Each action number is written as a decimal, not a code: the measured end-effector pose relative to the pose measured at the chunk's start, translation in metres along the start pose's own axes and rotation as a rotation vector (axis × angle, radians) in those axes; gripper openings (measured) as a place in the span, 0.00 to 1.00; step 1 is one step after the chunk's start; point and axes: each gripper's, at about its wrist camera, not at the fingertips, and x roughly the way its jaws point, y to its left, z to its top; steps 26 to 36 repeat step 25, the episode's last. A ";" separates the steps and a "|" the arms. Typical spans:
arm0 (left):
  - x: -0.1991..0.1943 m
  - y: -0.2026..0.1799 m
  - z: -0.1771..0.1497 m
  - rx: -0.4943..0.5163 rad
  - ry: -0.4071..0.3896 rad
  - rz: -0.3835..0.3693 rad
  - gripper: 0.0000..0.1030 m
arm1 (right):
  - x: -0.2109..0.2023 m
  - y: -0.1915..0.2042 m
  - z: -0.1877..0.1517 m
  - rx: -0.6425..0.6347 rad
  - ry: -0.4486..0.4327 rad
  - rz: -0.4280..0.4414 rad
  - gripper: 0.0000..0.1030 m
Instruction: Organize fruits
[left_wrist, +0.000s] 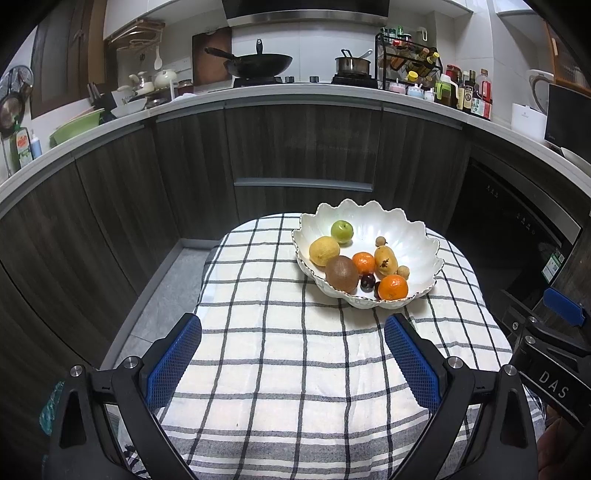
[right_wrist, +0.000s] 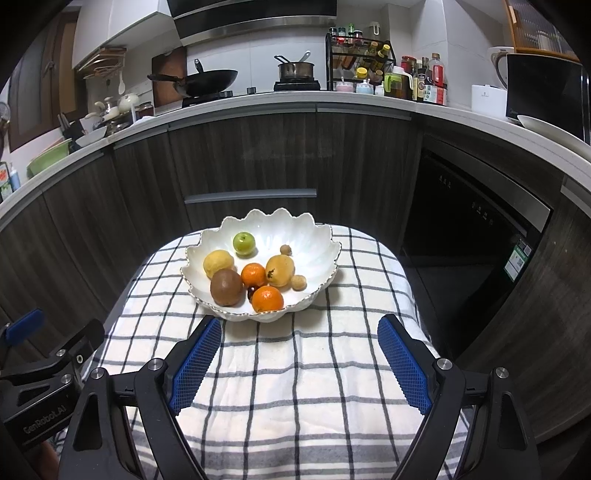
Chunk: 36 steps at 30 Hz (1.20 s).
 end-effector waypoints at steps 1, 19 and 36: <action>0.000 0.000 0.000 -0.001 0.001 -0.001 0.98 | 0.000 0.000 0.000 -0.001 -0.001 0.000 0.85; 0.001 -0.003 0.001 -0.024 0.000 0.000 0.98 | 0.003 -0.002 0.000 0.006 0.009 -0.001 0.85; 0.003 -0.004 -0.001 -0.025 0.012 0.005 0.98 | 0.005 -0.003 -0.001 0.010 0.014 -0.008 0.85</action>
